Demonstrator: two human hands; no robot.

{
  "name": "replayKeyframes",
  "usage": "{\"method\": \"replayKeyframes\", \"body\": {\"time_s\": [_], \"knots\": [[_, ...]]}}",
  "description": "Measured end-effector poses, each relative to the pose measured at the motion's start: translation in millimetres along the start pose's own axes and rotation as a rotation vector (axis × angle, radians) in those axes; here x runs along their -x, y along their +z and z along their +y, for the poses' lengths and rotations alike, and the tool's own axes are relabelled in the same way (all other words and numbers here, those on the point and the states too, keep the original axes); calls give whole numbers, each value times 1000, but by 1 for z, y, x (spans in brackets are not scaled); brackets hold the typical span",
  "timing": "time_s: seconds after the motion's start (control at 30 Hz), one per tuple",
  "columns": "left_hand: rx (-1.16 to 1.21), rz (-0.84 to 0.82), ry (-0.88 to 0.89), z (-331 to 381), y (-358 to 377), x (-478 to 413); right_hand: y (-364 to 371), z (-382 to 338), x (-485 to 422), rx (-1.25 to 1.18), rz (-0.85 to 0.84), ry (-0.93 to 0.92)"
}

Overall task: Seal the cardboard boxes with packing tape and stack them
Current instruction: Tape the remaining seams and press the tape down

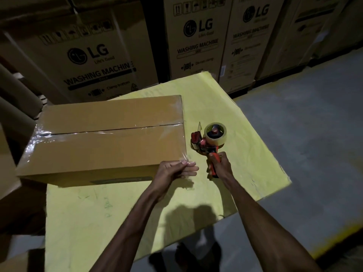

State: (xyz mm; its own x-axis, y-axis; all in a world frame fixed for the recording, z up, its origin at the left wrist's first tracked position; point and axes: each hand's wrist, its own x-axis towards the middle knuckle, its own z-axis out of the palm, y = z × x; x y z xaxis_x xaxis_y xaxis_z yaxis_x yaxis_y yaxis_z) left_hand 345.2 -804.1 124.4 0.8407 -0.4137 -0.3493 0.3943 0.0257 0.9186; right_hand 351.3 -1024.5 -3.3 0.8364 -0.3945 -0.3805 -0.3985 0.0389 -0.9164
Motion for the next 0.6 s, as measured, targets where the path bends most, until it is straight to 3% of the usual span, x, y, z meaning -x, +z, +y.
{"method": "replayKeyframes", "body": {"time_s": [0.2, 0.43, 0.53, 0.6], "knots": [[10, -66, 22, 1, -9, -6, 8, 10, -9, 73, -1, 49], [-131, -104, 41, -22, -12, -5, 10, 10, -14, 484, 90, 50], [-137, -104, 48, -24, -12, -4, 13, -10, -4, 599, 301, -25], [-133, -86, 42, -26, -13, -5, 18, -35, 11, 443, 425, -182]]}}
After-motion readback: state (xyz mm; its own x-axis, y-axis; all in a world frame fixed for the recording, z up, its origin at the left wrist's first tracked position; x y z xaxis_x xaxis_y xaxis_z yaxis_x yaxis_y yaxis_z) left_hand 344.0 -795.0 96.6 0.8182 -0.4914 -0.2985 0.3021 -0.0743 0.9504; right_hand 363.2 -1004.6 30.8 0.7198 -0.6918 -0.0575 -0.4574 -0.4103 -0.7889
